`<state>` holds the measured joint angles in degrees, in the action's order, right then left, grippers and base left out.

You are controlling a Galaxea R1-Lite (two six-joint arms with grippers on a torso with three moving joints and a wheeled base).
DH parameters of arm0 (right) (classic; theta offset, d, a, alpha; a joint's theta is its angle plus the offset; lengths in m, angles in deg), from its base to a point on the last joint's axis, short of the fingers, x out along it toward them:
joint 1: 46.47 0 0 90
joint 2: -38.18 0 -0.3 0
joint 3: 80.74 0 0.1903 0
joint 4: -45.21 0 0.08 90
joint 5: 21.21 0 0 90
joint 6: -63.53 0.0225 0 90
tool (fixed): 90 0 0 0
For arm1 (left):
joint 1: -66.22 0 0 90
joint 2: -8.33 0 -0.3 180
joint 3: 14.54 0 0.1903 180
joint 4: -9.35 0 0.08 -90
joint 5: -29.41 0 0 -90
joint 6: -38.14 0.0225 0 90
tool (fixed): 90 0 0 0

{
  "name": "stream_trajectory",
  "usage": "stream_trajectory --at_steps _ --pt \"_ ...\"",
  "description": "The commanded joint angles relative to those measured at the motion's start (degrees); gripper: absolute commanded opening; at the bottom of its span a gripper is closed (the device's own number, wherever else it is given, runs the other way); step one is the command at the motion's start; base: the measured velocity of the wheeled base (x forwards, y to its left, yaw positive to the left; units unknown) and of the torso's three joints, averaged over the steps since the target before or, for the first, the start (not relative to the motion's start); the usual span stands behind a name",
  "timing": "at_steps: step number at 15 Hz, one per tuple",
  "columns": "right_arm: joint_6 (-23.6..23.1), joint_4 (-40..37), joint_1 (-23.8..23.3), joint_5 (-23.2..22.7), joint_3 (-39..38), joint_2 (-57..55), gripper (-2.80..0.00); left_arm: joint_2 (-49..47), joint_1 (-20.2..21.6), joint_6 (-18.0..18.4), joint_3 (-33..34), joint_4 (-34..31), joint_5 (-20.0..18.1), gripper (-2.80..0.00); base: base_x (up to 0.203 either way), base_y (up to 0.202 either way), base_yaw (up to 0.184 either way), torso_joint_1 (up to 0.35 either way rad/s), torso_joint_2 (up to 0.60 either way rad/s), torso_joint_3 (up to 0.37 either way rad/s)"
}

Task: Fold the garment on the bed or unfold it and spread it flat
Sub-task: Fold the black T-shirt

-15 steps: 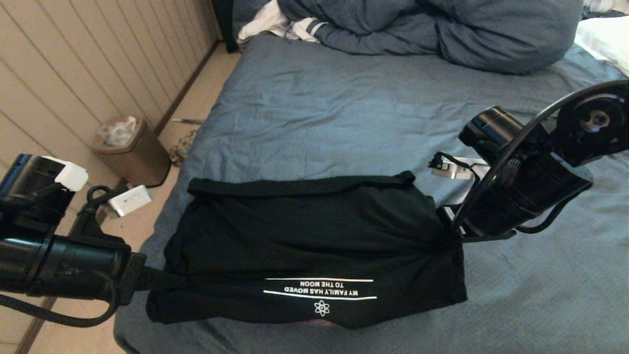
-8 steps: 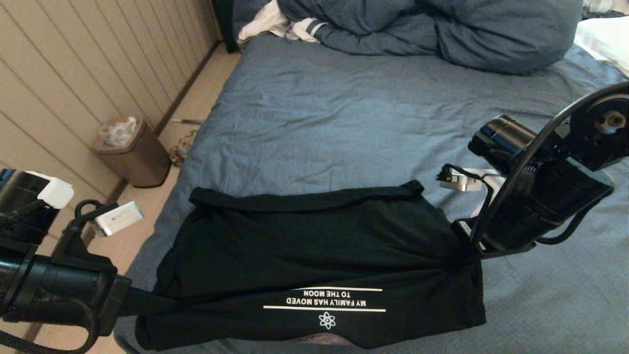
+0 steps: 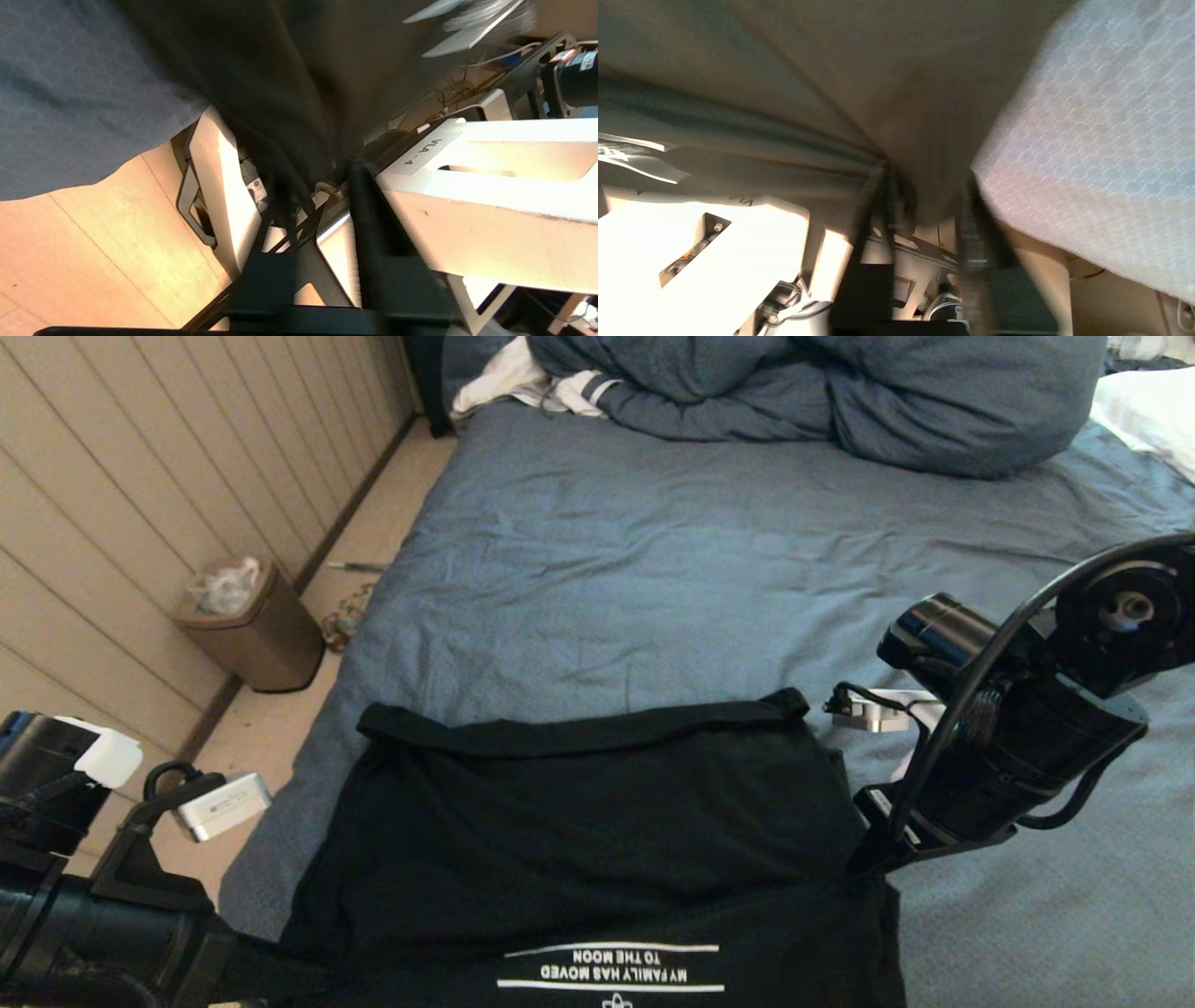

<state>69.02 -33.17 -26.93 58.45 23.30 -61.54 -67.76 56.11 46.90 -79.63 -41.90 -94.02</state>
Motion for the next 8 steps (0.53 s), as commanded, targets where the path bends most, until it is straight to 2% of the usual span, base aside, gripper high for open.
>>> stream_trajectory --at_steps 1,5,8 --pt "-0.03 0.26 0.06 -0.12 -1.08 0.18 0.0 1.23 0.0 0.22 1.14 -0.15 -0.11 0.0 0.0 0.0 0.0 0.0 0.0 0.0" --pt "0.11 0.35 -0.21 -0.21 0.26 0.6 0.0 4.34 0.11 0.39 1.28 0.54 0.38 0.0 0.0 0.0 0.0 0.0 0.0 0.0" --pt "0.72 0.35 -0.62 -0.12 6.29 0.96 0.0 3.1 4.08 -1.33 -1.97 6.68 0.58 0.0 0.0 0.0 0.0 0.0 0.0 0.0"
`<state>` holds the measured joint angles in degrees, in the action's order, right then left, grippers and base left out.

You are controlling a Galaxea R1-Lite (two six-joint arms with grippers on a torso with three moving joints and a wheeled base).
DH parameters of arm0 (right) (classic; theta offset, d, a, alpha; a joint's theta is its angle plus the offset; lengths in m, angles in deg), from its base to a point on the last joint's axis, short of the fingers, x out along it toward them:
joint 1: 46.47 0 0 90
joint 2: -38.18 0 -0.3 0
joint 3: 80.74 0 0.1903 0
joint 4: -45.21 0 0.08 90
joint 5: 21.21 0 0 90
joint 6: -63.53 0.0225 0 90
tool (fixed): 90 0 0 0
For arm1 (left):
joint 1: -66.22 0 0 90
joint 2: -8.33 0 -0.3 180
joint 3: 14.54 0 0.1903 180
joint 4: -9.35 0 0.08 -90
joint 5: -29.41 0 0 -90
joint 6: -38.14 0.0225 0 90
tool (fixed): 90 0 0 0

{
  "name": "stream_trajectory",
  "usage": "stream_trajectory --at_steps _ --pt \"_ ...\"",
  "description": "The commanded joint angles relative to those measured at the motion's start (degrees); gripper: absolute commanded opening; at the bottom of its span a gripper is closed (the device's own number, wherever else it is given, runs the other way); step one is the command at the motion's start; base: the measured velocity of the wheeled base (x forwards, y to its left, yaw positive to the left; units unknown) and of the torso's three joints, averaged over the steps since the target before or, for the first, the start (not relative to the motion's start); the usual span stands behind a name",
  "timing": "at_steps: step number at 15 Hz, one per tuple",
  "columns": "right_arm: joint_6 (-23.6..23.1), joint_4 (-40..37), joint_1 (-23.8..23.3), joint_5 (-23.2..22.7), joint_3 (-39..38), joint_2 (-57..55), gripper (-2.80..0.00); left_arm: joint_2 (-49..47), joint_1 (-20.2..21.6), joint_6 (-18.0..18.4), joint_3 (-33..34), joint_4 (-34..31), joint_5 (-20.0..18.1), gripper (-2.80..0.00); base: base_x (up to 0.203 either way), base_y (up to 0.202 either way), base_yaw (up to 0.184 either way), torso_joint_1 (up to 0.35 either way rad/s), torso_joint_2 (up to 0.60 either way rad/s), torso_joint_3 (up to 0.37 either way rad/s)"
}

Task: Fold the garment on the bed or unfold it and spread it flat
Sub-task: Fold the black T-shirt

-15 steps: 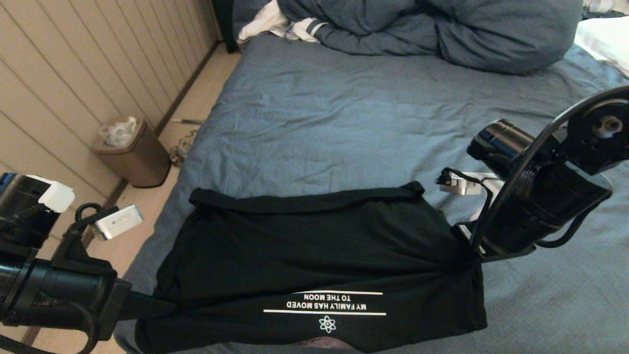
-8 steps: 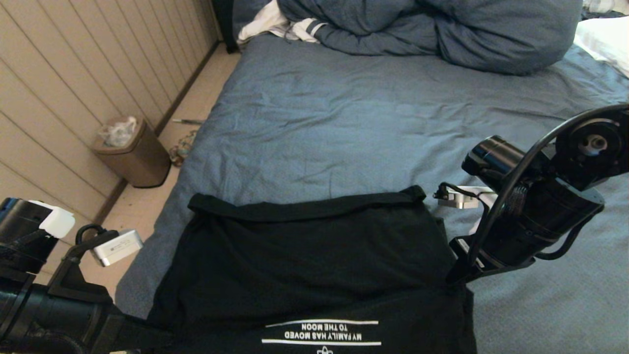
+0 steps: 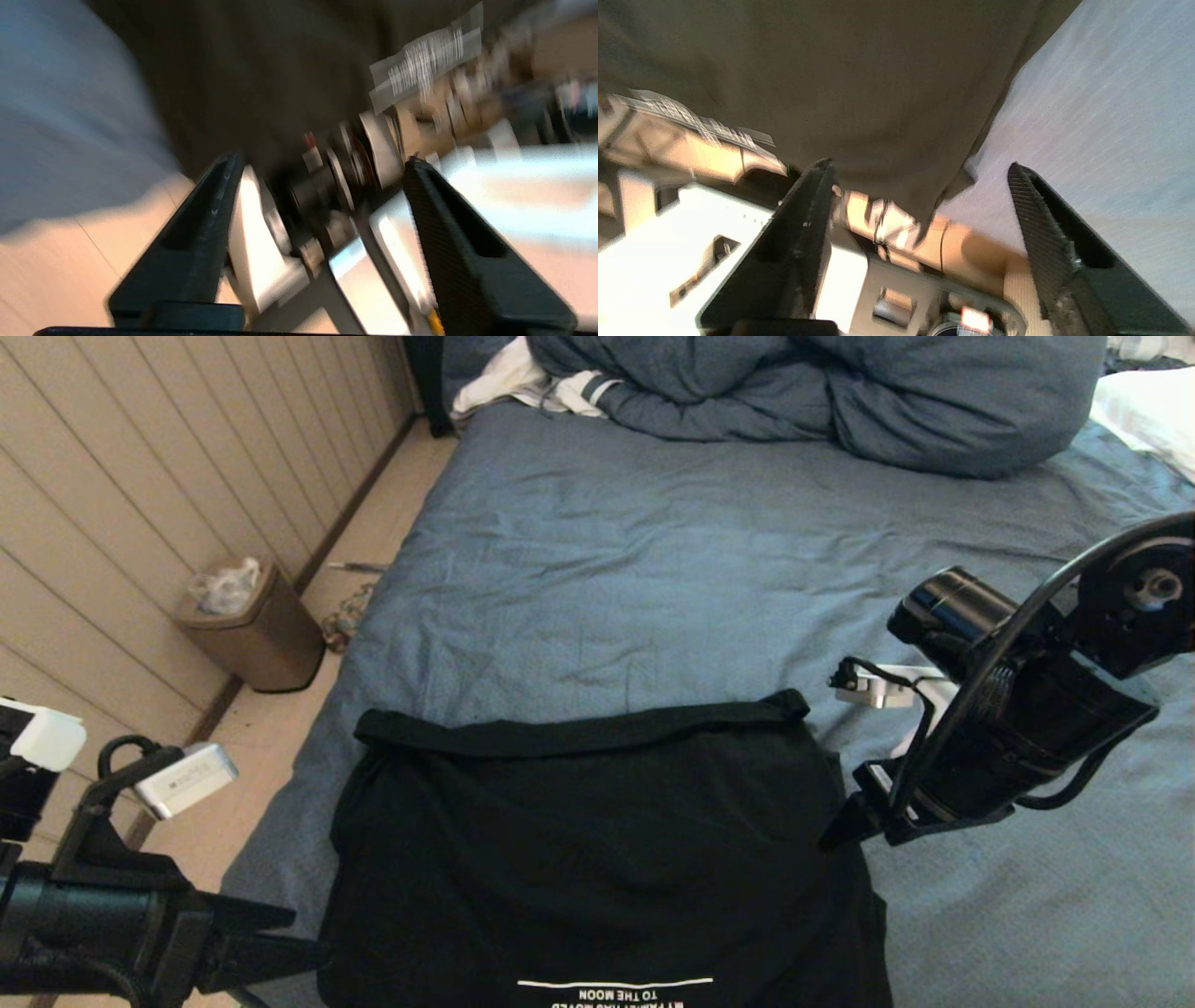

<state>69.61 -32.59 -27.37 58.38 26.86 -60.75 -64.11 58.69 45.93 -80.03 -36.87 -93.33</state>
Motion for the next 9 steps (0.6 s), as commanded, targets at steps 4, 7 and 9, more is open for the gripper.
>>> stream_trajectory --at_steps 4,7,9 --pt "1.45 -0.28 -0.27 -0.12 15.57 -1.38 -2.8 -6.81 1.72 -4.04 -11.43 2.48 0.22 -2.8 0.0 0.0 0.0 0.0 0.0 0.0" --pt "3.31 0.43 3.99 -0.07 18.3 -7.79 -2.8 -13.98 -5.64 -6.97 -16.09 2.93 0.29 -2.8 0.0 0.0 0.0 0.0 0.0 0.0" --pt "6.21 6.2 7.1 0.12 18.73 -11.42 -2.8 -17.83 -9.22 -9.6 -19.14 3.46 0.27 -2.8 0.0 0.0 0.0 0.0 0.0 0.0"
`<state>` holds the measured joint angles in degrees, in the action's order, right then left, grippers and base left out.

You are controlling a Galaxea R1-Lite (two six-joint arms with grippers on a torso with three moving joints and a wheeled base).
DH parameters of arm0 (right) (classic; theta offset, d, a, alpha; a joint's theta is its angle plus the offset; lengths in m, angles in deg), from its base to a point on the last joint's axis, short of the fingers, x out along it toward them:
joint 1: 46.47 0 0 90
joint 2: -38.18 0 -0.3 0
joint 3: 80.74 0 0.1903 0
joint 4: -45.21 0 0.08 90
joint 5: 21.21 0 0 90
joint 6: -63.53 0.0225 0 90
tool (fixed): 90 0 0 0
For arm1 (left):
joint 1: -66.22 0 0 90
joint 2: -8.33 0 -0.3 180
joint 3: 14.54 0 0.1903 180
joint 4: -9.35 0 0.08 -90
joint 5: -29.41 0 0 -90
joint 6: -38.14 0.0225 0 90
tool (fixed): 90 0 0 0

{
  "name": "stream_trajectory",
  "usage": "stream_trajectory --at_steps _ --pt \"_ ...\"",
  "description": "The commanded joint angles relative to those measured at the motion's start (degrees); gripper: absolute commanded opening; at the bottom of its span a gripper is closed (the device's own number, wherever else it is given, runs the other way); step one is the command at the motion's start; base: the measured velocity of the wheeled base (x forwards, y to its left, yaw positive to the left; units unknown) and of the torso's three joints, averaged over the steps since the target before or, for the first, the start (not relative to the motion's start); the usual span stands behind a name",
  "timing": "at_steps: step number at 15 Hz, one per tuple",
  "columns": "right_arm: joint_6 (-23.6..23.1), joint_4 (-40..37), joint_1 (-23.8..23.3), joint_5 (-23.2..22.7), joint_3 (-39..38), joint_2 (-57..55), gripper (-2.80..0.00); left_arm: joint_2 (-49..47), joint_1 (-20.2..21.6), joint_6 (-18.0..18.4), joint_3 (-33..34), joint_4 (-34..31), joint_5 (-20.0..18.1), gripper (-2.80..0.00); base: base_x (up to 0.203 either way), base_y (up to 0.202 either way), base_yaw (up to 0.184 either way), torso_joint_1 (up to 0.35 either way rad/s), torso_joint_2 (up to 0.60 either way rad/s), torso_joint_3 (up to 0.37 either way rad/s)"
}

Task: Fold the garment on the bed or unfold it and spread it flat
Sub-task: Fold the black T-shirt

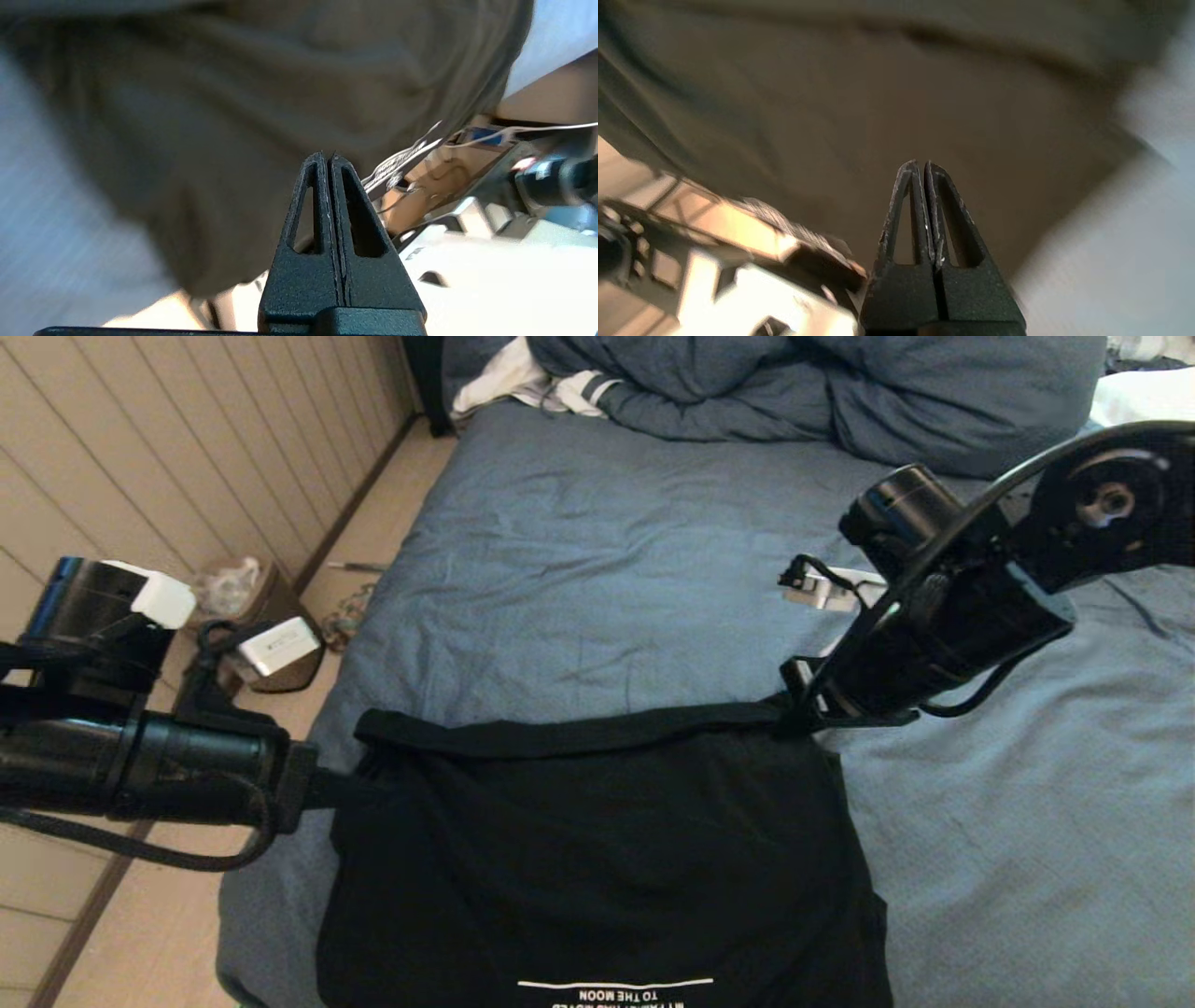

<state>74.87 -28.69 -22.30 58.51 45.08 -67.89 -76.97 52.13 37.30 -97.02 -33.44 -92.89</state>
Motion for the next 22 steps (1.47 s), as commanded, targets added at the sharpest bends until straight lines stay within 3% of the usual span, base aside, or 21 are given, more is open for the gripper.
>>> stream_trajectory --at_steps 1,4,7,9,11,13,19,22 --pt "1.68 4.65 3.46 0.09 0.59 -5.99 -2.8 -6.45 -4.8 -2.17 -2.9 0.52 -0.2 -2.8 0.0 0.0 0.0 0.0 0.0 0.0" --pt "2.74 10.04 8.13 0.43 1.5 -10.99 -2.8 -12.88 -8.38 -3.7 -4.79 4.4 0.01 -2.8 0.0 0.0 0.0 0.0 0.0 0.0" --pt "2.89 11.64 10.34 1.39 4.03 -15.32 -2.8 -18.25 -9.26 -3.81 -6.24 8.09 0.2 -2.8 0.0 0.0 0.0 0.0 0.0 0.0" --pt "2.83 11.76 10.6 1.46 5.48 -17.72 -2.8 -20.78 -9.29 -3.76 -7.42 8.98 0.86 -2.8 0.0 0.0 0.0 0.0 0.0 0.0" --pt "2.81 11.77 10.56 1.44 7.69 -19.91 -2.8 -23.51 -9.29 -3.98 -8.57 11.3 4.05 -2.8 0.0 0.0 0.0 0.0 0.0 0.0" --pt "2.86 11.96 10.39 1.41 9.3 -20.89 -2.8 -24.44 -9.26 -6.83 -9.41 13.21 4.53 -2.8 0.0 0.0 0.0 0.0 0.0 0.0" --pt "3.54 23.99 9.88 1.75 9.3 -22.03 -2.8 -27.26 -7.78 -11.28 -14.25 17.13 4.7 -2.8 0.0 0.0 0.0 0.0 0.0 0.0" --pt "3.63 30.83 9.84 5.95 9.34 -23.13 -2.8 -28.69 -6.59 -12.46 -16.19 19.74 4.77 -2.8 0.0 0.0 0.0 0.0 0.0 0.0"
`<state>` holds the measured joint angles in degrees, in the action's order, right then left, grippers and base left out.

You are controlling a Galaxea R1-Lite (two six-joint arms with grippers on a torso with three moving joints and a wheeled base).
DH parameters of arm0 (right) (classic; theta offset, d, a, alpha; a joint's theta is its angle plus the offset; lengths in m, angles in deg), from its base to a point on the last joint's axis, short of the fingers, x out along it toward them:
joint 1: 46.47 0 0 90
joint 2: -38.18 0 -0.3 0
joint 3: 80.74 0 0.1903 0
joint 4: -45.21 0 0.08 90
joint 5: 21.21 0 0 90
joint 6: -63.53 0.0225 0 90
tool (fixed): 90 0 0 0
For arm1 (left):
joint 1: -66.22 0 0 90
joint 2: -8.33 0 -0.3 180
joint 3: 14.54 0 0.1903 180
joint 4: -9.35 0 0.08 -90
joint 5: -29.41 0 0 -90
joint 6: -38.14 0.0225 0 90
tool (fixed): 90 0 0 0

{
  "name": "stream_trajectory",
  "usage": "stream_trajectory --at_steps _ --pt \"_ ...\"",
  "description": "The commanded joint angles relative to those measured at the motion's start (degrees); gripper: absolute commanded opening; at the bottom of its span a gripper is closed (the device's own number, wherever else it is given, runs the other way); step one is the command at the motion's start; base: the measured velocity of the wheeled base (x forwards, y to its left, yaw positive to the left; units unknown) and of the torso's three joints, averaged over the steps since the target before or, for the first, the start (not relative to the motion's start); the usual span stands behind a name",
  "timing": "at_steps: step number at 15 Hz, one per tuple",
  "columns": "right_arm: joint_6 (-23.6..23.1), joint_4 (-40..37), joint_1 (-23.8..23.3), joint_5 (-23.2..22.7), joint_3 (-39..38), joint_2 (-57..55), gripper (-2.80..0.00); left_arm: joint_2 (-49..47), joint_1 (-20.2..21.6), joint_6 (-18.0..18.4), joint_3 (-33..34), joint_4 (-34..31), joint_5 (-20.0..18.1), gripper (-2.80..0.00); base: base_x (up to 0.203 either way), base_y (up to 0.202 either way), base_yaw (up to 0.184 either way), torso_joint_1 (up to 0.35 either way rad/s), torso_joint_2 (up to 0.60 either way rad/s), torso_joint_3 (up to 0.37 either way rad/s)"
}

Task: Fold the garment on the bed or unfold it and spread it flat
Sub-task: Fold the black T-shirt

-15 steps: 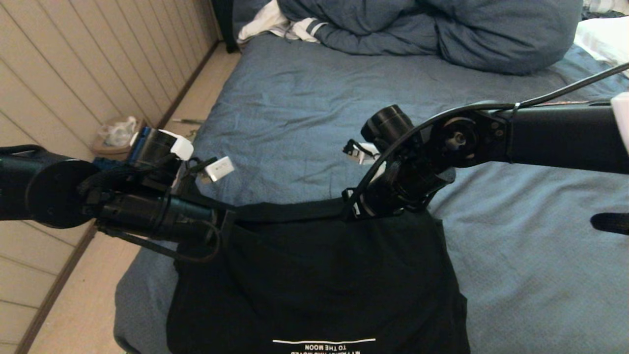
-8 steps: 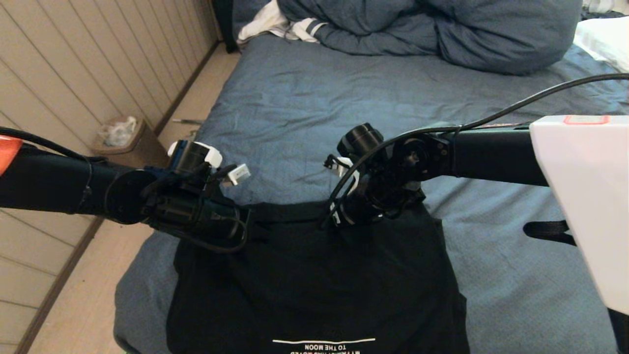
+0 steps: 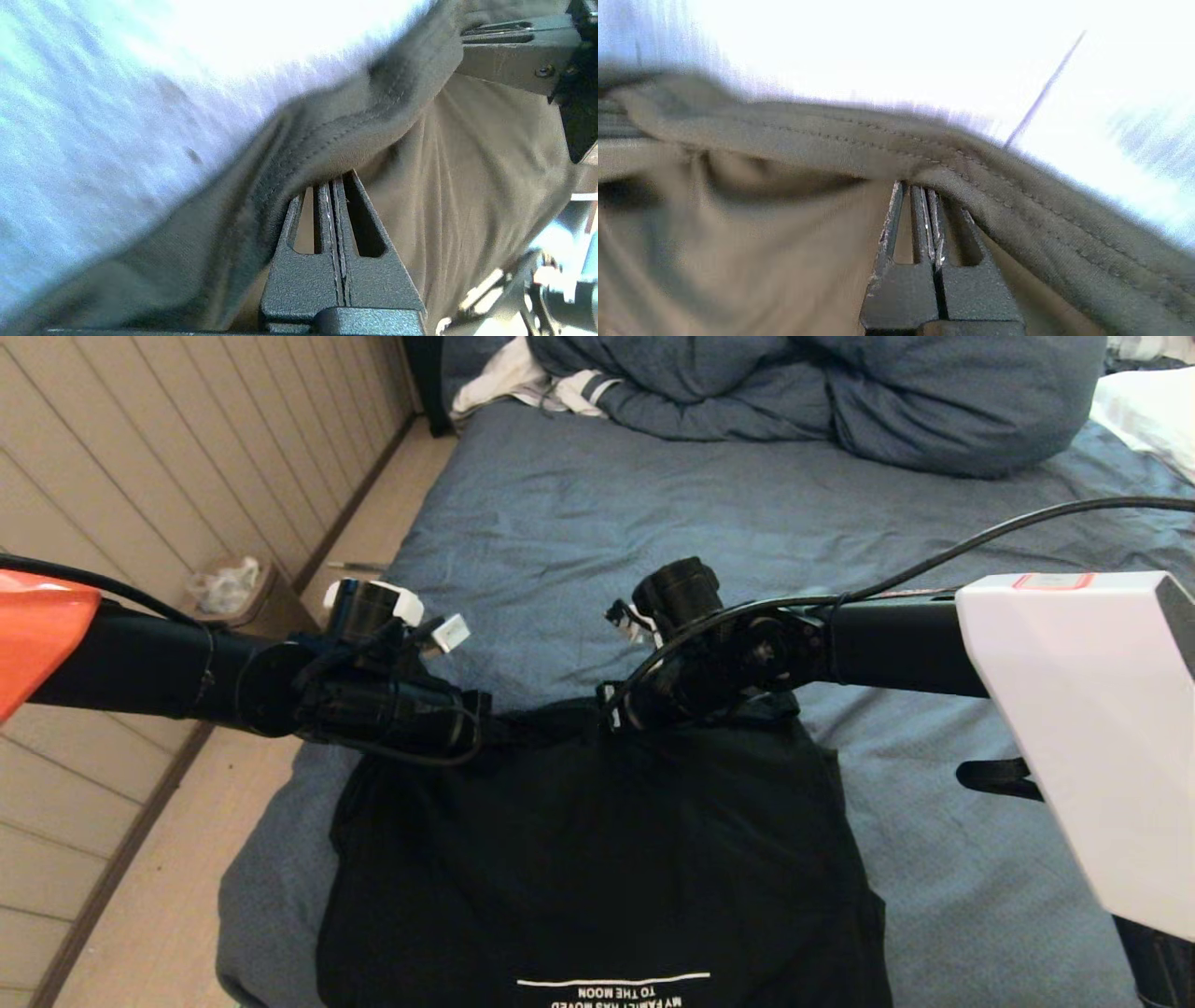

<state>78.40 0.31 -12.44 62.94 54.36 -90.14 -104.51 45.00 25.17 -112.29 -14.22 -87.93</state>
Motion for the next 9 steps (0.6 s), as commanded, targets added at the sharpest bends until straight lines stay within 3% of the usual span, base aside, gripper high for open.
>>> stream_trajectory --at_steps 1,5,9 --pt "0.15 4.14 -0.02 3.4 -0.01 -1.43 -2.8 -1.54 1.2 -0.91 -1.24 1.57 -0.17 -2.8 0.0 0.0 0.0 0.0 0.0 0.0" --pt "0.16 7.68 -0.09 4.49 -0.24 -0.59 -2.8 -1.59 4.26 -4.26 -4.79 5.44 -0.08 -2.8 0.0 0.0 0.0 0.0 0.0 0.0" --pt "0.07 8.08 -0.27 6.64 -1.96 1.66 -2.8 -0.3 6.03 -4.11 -6.41 5.61 0.15 -2.8 0.0 0.0 0.0 0.0 0.0 0.0"
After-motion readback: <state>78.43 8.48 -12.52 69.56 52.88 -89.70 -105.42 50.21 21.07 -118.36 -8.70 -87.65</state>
